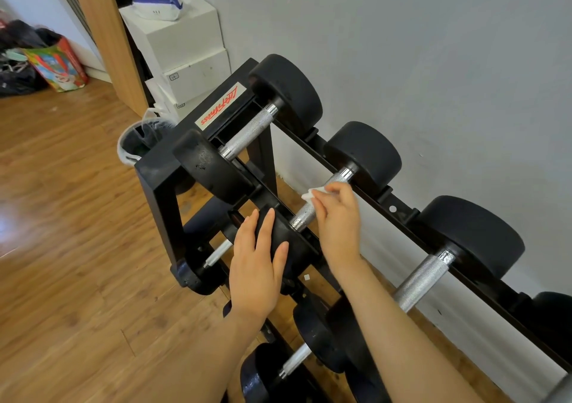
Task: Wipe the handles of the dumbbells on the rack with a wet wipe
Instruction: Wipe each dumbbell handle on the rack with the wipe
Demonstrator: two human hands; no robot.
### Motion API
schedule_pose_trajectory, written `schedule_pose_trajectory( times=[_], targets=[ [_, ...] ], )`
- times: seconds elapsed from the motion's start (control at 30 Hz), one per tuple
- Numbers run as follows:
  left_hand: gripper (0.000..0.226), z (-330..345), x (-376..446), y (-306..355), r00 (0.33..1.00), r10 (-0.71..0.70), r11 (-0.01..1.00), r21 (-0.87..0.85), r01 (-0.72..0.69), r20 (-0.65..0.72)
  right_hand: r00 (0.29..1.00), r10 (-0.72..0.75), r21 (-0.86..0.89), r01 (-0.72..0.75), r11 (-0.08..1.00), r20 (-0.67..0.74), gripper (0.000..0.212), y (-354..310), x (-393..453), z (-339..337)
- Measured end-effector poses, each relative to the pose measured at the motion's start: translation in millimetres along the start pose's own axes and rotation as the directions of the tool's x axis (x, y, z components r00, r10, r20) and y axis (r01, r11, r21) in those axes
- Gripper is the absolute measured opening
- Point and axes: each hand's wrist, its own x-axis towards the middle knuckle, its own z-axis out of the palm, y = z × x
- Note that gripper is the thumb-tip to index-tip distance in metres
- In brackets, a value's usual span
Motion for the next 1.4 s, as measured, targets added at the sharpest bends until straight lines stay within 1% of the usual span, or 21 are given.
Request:
schedule_pose_trajectory(
  times=[0.07,0.17,0.27,0.3,0.33,0.47,0.5,0.6,0.63,0.67,0.73,0.77,0.83,0.9,0.97,1.03,1.13,1.17,1.3,1.33,1.4],
  targets=[
    [0.065,0,0,-1,1.000,-0.007,1.000,-0.009,0.007,0.008,0.994,-0.106,-0.174,0.111,0.978,0.040,0.026,2,12,-11],
    [0.066,0,-1,-1,1.000,-0.012,1.000,-0.012,0.012,0.010,0.955,-0.269,-0.298,0.295,0.908,0.125,0.027,8,17,-18],
    [0.064,3,0,-3,1.000,-0.009,1.000,-0.003,0.010,0.012,0.873,-0.406,-0.277,0.475,0.835,0.272,0.039,19,11,-17],
    [0.063,4,0,-4,1.000,-0.007,1.000,-0.006,0.007,0.014,0.851,-0.436,-0.269,0.511,0.817,0.293,0.043,23,12,-18],
    [0.063,4,0,-5,1.000,-0.005,1.000,-0.009,0.006,0.016,0.847,-0.448,-0.264,0.520,0.813,0.287,0.044,25,16,-20],
    [0.064,5,1,-6,1.000,-0.002,1.000,-0.015,0.002,0.006,0.881,-0.436,-0.275,0.471,0.838,0.181,0.040,26,25,-22],
    [0.063,5,1,-7,1.000,0.001,1.000,-0.016,-0.001,0.003,0.864,-0.464,-0.267,0.502,0.823,0.195,0.040,25,23,-20],
    [0.062,6,1,-8,1.000,0.015,1.000,-0.012,-0.015,-0.014,0.761,-0.563,-0.238,0.640,0.730,0.322,0.044,25,15,-15],
    [0.061,6,1,-8,1.000,0.017,1.000,-0.011,-0.017,-0.019,0.753,-0.562,-0.251,0.649,0.718,0.341,0.046,25,16,-16],
    [0.061,6,1,-8,1.000,0.020,1.000,-0.010,-0.020,-0.025,0.772,-0.543,-0.275,0.629,0.727,0.330,0.047,26,19,-17],
    [0.061,6,1,-8,0.999,0.021,1.000,-0.011,-0.021,-0.026,0.839,-0.481,-0.311,0.542,0.781,0.255,0.047,27,24,-19],
    [0.061,6,0,-8,0.999,0.020,1.000,-0.012,-0.020,-0.025,0.856,-0.465,-0.309,0.516,0.799,0.226,0.047,27,24,-19],
    [0.061,7,1,-8,0.999,0.018,1.000,-0.011,-0.019,-0.030,0.836,-0.492,-0.288,0.546,0.787,0.244,0.046,24,19,-15],
    [0.060,8,1,-8,0.999,0.018,1.000,-0.010,-0.018,-0.032,0.776,-0.545,-0.237,0.622,0.747,0.317,0.047,22,10,-11],
    [0.058,8,1,-8,0.999,0.024,1.000,-0.010,-0.024,-0.033,0.743,-0.568,-0.199,0.654,0.730,0.354,0.047,21,6,-10],
    [0.058,8,1,-9,0.999,0.024,1.000,-0.015,-0.025,-0.038,0.763,-0.566,-0.248,0.640,0.727,0.311,0.043,23,10,-13],
    [0.059,7,0,-8,0.999,0.027,0.999,-0.024,-0.028,-0.039,0.846,-0.506,-0.298,0.533,0.791,0.171,0.033,28,14,-16],
    [0.060,7,0,-8,0.999,0.027,0.999,-0.024,-0.028,-0.039,0.846,-0.507,-0.295,0.533,0.793,0.165,0.033,28,12,-14],
    [0.058,8,0,-9,0.999,0.033,0.999,-0.034,-0.034,-0.042,0.756,-0.553,-0.209,0.639,0.740,0.351,0.036,20,-1,0],
    [0.057,8,0,-9,0.998,0.037,0.999,-0.033,-0.038,-0.044,0.759,-0.537,-0.230,0.634,0.738,0.368,0.037,17,2,0],
    [0.059,8,1,-9,0.999,0.031,0.999,-0.034,-0.032,-0.040,0.819,-0.481,-0.311,0.567,0.762,0.315,0.032,14,12,-3]
  ],
)
